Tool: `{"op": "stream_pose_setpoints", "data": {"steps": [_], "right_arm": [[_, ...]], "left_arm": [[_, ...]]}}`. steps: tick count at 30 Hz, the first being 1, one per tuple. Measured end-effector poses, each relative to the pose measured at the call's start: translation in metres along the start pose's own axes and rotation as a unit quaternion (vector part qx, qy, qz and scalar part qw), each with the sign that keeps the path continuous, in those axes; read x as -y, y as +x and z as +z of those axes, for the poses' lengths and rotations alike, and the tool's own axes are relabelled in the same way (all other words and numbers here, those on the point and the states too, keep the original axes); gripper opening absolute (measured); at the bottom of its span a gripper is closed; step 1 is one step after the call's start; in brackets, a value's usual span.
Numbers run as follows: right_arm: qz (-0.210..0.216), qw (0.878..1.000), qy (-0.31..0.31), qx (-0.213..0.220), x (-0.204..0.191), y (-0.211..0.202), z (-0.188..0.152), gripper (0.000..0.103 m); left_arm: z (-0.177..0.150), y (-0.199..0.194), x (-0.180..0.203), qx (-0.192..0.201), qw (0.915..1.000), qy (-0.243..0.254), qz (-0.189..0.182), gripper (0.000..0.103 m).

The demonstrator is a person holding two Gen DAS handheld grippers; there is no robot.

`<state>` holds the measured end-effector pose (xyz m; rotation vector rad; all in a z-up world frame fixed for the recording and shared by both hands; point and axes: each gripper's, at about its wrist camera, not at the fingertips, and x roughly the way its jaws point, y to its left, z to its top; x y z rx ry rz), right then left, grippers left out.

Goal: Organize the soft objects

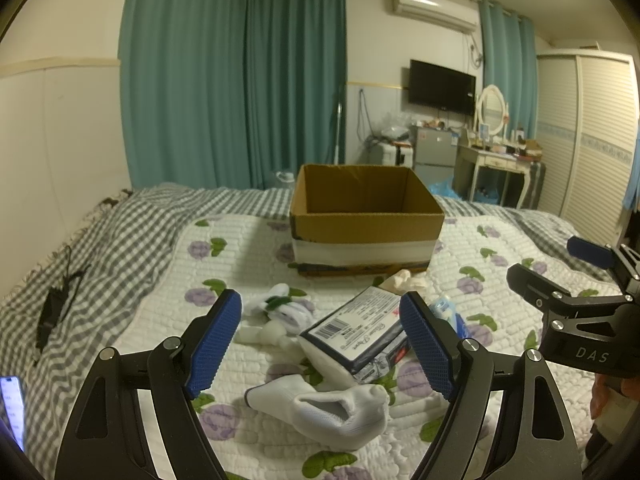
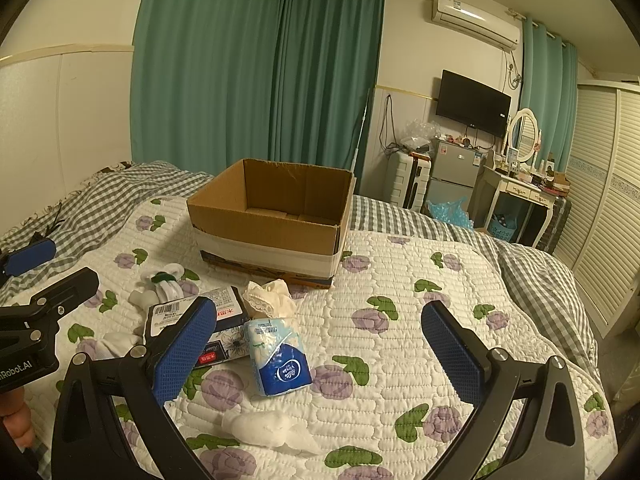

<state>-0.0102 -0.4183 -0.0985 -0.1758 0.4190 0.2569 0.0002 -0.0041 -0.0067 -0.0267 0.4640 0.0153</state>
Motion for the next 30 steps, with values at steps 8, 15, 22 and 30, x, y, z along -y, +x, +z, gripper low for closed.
{"op": "stream_pose_setpoints", "data": {"steps": [8, 15, 22, 30], "right_arm": [[0.0, 1.0, 0.0, 0.0, 0.0, -0.001, 0.002, 0.103], [0.0, 1.0, 0.0, 0.0, 0.001, -0.001, -0.001, 0.103], [-0.003, 1.0, 0.0, 0.0, 0.001, -0.007, 0.0, 0.103], [-0.009, 0.999, -0.014, -0.038, -0.004, -0.003, -0.015, 0.103]], "left_arm": [[0.001, 0.0, 0.0, 0.0, 1.0, 0.0, 0.0, 0.083], [0.001, 0.0, 0.0, 0.0, 1.0, 0.001, -0.001, 0.083], [0.003, -0.001, 0.0, 0.004, 1.0, -0.002, -0.002, 0.083], [0.005, -0.007, -0.013, -0.005, 0.9999, -0.013, 0.003, 0.083]]}}
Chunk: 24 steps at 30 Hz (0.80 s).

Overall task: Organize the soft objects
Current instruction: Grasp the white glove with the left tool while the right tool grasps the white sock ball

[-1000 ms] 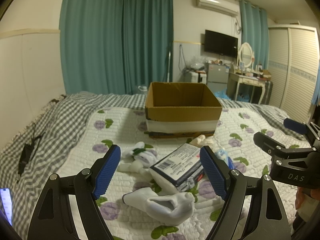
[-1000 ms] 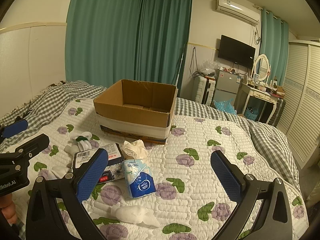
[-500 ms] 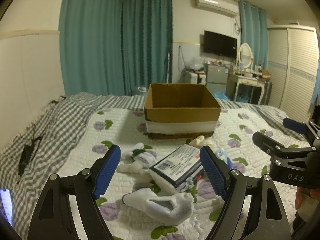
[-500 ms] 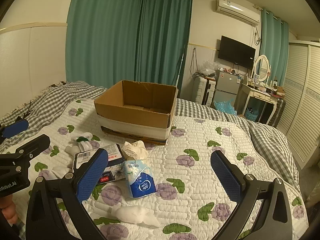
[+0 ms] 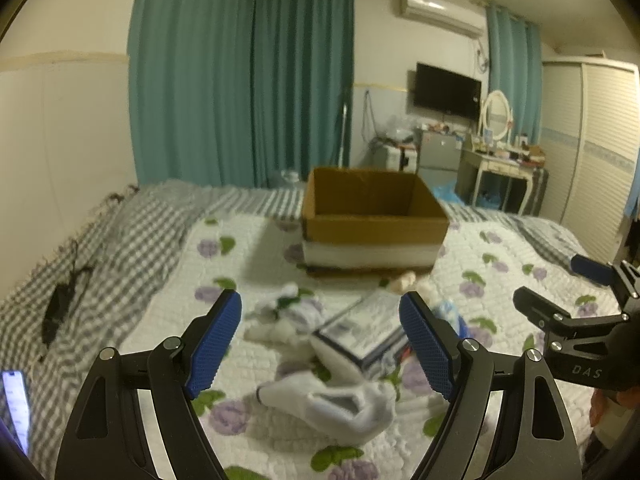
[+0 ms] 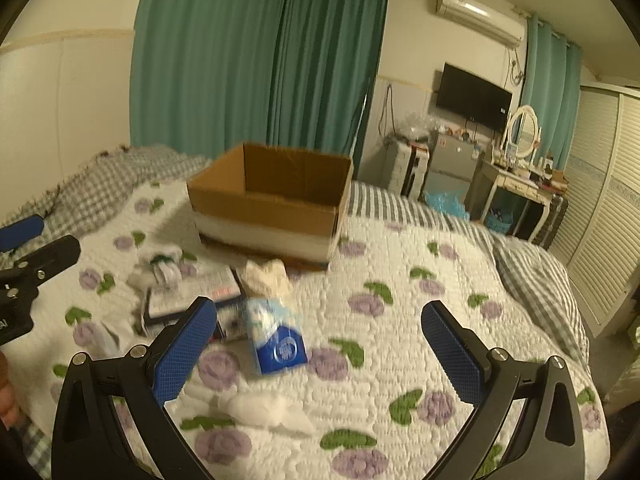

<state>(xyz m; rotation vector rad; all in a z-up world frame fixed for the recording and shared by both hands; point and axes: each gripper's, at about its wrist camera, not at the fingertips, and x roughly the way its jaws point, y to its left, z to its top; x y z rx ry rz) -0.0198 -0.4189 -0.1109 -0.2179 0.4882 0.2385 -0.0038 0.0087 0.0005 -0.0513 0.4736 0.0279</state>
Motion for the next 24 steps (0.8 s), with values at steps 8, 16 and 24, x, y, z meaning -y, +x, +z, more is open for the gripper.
{"op": "stream_pose_setpoints", "data": {"steps": [8, 16, 24], "right_arm": [[0.035, 0.991, -0.004, -0.125, -0.014, 0.044, -0.044, 0.103], [0.062, 0.98, -0.027, -0.186, -0.032, 0.075, -0.066, 0.091], [0.077, 0.974, -0.023, -0.21, -0.036, 0.086, -0.07, 0.049]], "left_arm": [[-0.047, 0.024, 0.0, -0.095, 0.9947, -0.008, -0.04, 0.083], [-0.078, 0.051, 0.006, -0.155, 0.9863, 0.005, -0.056, 0.083], [-0.081, 0.07, 0.013, -0.159, 0.9847, 0.009, -0.07, 0.083]]}}
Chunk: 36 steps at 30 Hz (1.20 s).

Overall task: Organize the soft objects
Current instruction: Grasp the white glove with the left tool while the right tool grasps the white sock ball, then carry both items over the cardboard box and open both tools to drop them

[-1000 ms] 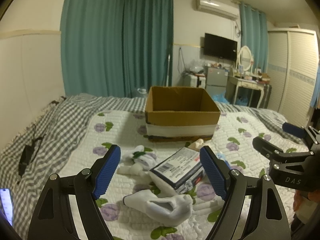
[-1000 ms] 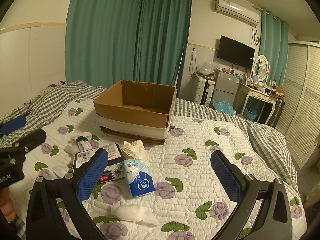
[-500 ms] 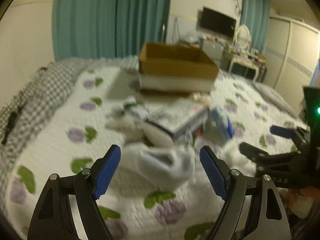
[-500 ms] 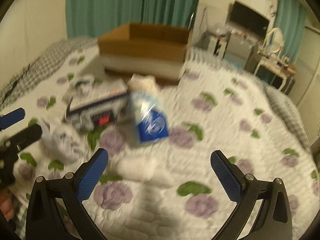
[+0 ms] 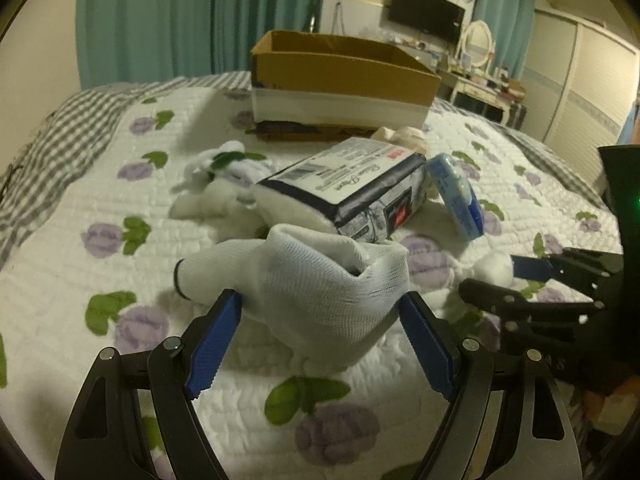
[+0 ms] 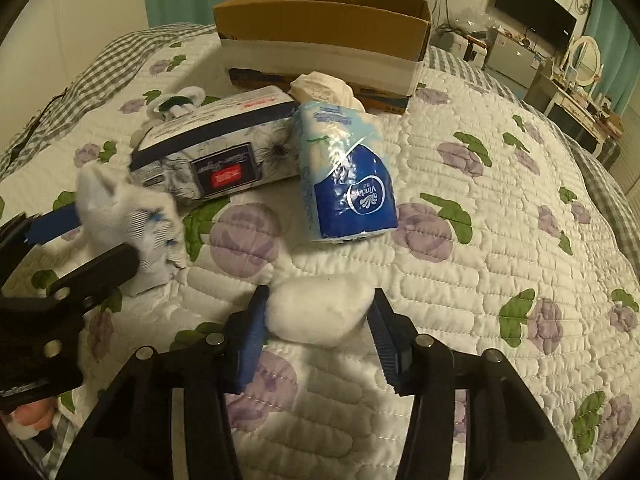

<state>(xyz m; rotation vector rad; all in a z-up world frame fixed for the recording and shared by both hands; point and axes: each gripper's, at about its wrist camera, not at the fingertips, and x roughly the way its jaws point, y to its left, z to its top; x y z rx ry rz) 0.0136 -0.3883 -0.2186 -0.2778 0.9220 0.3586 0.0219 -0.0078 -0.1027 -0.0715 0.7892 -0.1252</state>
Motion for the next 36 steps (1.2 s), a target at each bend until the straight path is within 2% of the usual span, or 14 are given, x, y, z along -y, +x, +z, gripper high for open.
{"op": "stream_pose_setpoints", "data": {"steps": [8, 13, 17, 19, 23, 27, 32, 36], "right_arm": [[0.005, 1.0, 0.008, 0.006, 0.002, -0.002, 0.002, 0.047], [0.011, 1.0, 0.012, 0.016, 0.004, -0.008, 0.002, 0.043], [0.019, 0.999, 0.011, 0.041, 0.003, -0.026, 0.005, 0.042], [0.02, 0.998, 0.011, 0.054, 0.004, -0.037, 0.008, 0.042], [0.024, 0.996, 0.011, 0.085, 0.004, -0.063, 0.016, 0.042], [0.025, 0.993, -0.003, 0.12, 0.005, -0.091, 0.037, 0.042], [0.012, 0.985, -0.025, 0.171, 0.015, -0.127, 0.088, 0.042], [0.011, 0.979, -0.031, 0.2, 0.027, -0.139, 0.136, 0.042]], "left_arm": [[0.005, 0.033, 0.006, -0.013, 0.9996, 0.024, 0.002, 0.084], [0.0, 0.046, 0.01, -0.041, 0.9974, 0.05, 0.032, 0.072], [0.001, 0.037, 0.004, -0.033, 0.9985, 0.039, 0.021, 0.061], [0.0, 0.029, 0.001, -0.029, 0.999, 0.032, 0.016, 0.06], [0.004, 0.004, -0.003, -0.009, 0.9999, 0.015, -0.002, 0.06], [0.023, -0.026, -0.002, 0.029, 0.9995, 0.012, -0.009, 0.06], [0.072, -0.054, 0.001, 0.078, 0.9967, 0.015, -0.017, 0.06], [0.122, -0.064, 0.005, 0.12, 0.9921, 0.036, -0.008, 0.06]]}}
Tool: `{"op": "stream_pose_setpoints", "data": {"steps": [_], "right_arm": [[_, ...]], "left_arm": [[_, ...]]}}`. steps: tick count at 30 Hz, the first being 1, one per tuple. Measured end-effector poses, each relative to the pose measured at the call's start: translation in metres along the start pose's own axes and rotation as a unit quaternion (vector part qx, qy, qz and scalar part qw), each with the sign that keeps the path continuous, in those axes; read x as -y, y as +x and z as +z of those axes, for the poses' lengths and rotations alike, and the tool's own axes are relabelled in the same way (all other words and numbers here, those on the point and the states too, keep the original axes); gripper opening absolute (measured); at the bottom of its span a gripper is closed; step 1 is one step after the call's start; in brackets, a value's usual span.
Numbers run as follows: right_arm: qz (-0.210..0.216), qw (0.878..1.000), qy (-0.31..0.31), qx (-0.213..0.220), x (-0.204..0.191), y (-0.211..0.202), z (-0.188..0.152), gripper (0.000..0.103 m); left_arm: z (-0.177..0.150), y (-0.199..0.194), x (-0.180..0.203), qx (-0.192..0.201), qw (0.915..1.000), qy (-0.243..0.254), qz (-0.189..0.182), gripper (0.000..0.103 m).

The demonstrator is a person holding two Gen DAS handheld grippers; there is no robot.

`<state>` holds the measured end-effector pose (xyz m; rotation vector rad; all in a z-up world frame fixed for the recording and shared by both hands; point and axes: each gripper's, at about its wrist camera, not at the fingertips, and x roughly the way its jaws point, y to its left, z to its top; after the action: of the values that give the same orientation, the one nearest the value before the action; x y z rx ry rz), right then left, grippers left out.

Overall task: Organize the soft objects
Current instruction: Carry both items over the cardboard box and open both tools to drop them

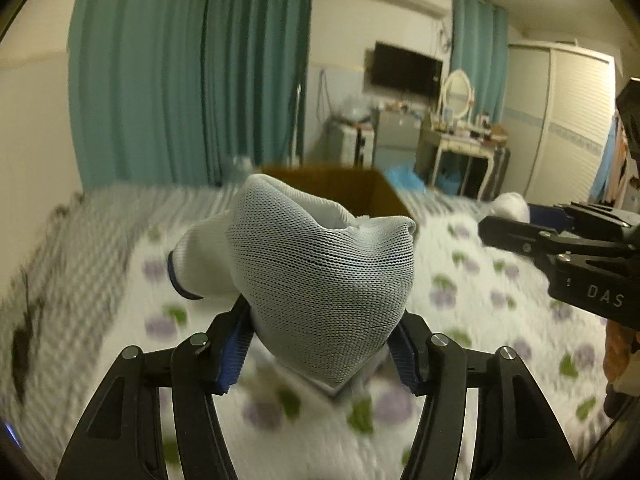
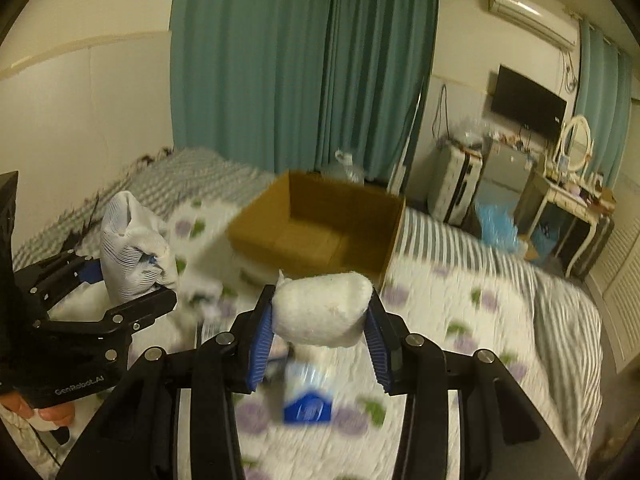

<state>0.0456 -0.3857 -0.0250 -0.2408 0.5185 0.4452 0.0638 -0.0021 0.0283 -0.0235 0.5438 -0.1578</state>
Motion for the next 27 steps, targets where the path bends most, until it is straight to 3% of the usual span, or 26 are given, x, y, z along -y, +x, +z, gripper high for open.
{"op": "stream_pose_setpoints", "data": {"steps": [7, 11, 17, 19, 21, 27], "right_arm": [[-0.007, 1.0, 0.003, 0.007, 0.021, 0.059, 0.067, 0.042], [0.003, 1.0, 0.018, -0.01, 0.034, 0.117, 0.087, 0.042], [0.017, 0.999, 0.042, -0.023, 0.049, 0.182, 0.091, 0.042], [0.019, 0.998, 0.049, -0.023, 0.055, 0.195, 0.088, 0.053], [0.012, 0.998, 0.054, -0.015, 0.058, 0.2, 0.084, 0.082], [0.002, 0.997, 0.083, 0.001, 0.08, 0.183, 0.065, 0.087]], "left_arm": [[0.074, 0.051, -0.003, 0.041, 0.9983, 0.041, 0.012, 0.06], [0.099, 0.107, -0.014, 0.029, 0.9987, 0.04, -0.008, 0.06], [0.11, 0.181, -0.024, -0.005, 0.9987, 0.051, -0.006, 0.063], [0.109, 0.198, -0.025, -0.016, 0.9984, 0.053, -0.007, 0.065], [0.104, 0.206, -0.027, -0.022, 0.9983, 0.054, -0.004, 0.07], [0.093, 0.213, -0.019, -0.03, 0.9982, 0.05, 0.016, 0.071]]}}
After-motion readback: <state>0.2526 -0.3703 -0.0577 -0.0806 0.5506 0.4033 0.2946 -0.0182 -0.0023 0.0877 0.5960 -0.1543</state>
